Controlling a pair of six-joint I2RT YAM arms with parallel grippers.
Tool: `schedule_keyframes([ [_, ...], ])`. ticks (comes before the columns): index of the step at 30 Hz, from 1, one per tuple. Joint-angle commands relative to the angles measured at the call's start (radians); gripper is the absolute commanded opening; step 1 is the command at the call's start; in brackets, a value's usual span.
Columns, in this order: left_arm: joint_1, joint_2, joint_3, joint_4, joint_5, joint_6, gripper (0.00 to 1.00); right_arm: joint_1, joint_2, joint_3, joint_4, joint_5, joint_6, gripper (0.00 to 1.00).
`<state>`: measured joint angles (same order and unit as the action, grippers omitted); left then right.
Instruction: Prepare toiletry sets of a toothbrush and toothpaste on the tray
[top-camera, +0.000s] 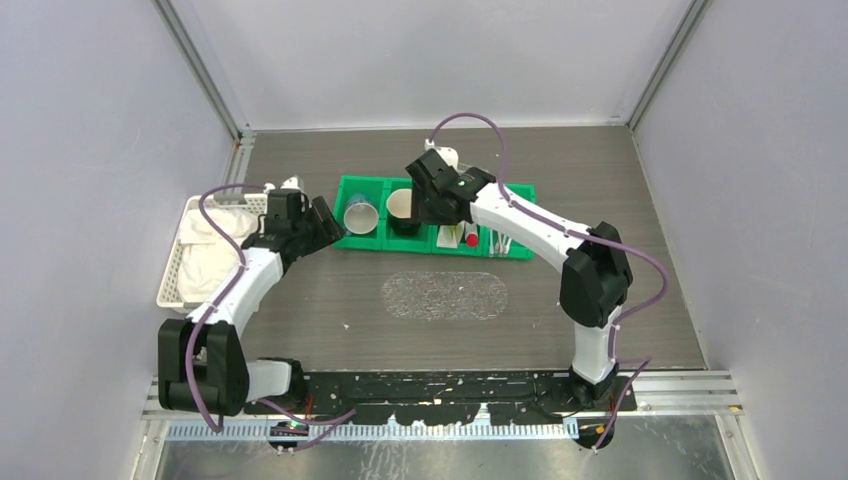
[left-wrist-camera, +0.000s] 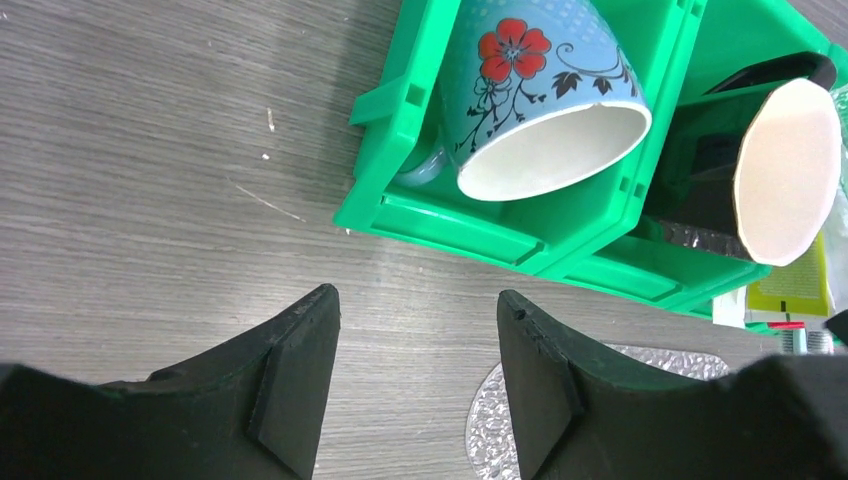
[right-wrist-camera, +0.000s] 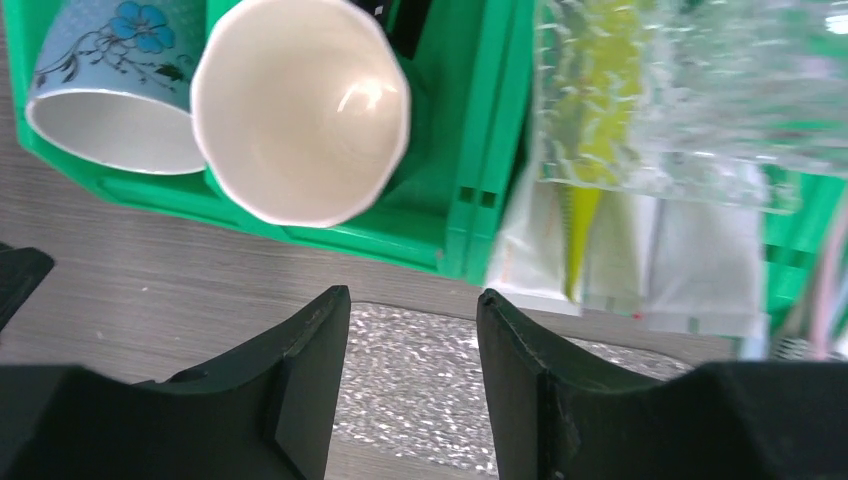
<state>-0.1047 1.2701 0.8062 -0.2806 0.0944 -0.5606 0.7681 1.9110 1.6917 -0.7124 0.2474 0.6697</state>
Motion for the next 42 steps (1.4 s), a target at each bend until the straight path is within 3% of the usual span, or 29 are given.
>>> schedule_keyframes([
  [1, -0.004, -0.054, -0.029, -0.005, -0.004, 0.026, 0.60, -0.014, -0.129, 0.015, -0.034, 0.158, -0.057, 0.55],
  [5, -0.004, -0.053, -0.044, 0.011, 0.009, 0.016, 0.61, -0.013, -0.153, 0.036, -0.125, 0.324, -0.143, 0.55],
  [12, -0.004, -0.058, -0.059, 0.027, 0.023, 0.008, 0.61, -0.014, -0.216, -0.134, 0.082, 0.466, -0.403, 0.59],
  [17, -0.004, -0.051, -0.064, 0.030, 0.030, 0.011, 0.61, -0.016, -0.135, -0.131, 0.132, 0.521, -0.507, 0.74],
  [21, -0.004, -0.048, -0.064, 0.030, 0.030, 0.018, 0.61, -0.018, -0.114, -0.125, 0.143, 0.525, -0.513, 0.79],
  [24, -0.004, -0.045, -0.063, 0.029, 0.038, 0.020, 0.61, -0.052, -0.147, -0.114, 0.113, 0.415, -0.427, 0.84],
  [29, -0.004, -0.041, 0.010, -0.060, 0.104, 0.026, 0.62, -0.246, -0.290, -0.134, 0.083, -0.037, -0.226, 0.88],
  [31, -0.006, -0.036, 0.088, -0.112, 0.169, 0.013, 0.70, -0.357, -0.325, -0.145, 0.079, -0.163, -0.163, 0.92],
  [33, -0.021, -0.014, 0.159, -0.163, 0.219, 0.007, 0.94, -0.426, -0.338, -0.156, 0.087, -0.280, -0.130, 0.93],
  [38, -0.111, 0.042, 0.357, -0.280, 0.187, 0.013, 0.97, -0.561, -0.218, -0.062, 0.030, -0.495, -0.114, 1.00],
  [42, -0.141, 0.053, 0.368, -0.281, 0.169, 0.002, 0.96, -0.564, -0.107, 0.127, -0.130, -0.568, -0.183, 1.00],
])
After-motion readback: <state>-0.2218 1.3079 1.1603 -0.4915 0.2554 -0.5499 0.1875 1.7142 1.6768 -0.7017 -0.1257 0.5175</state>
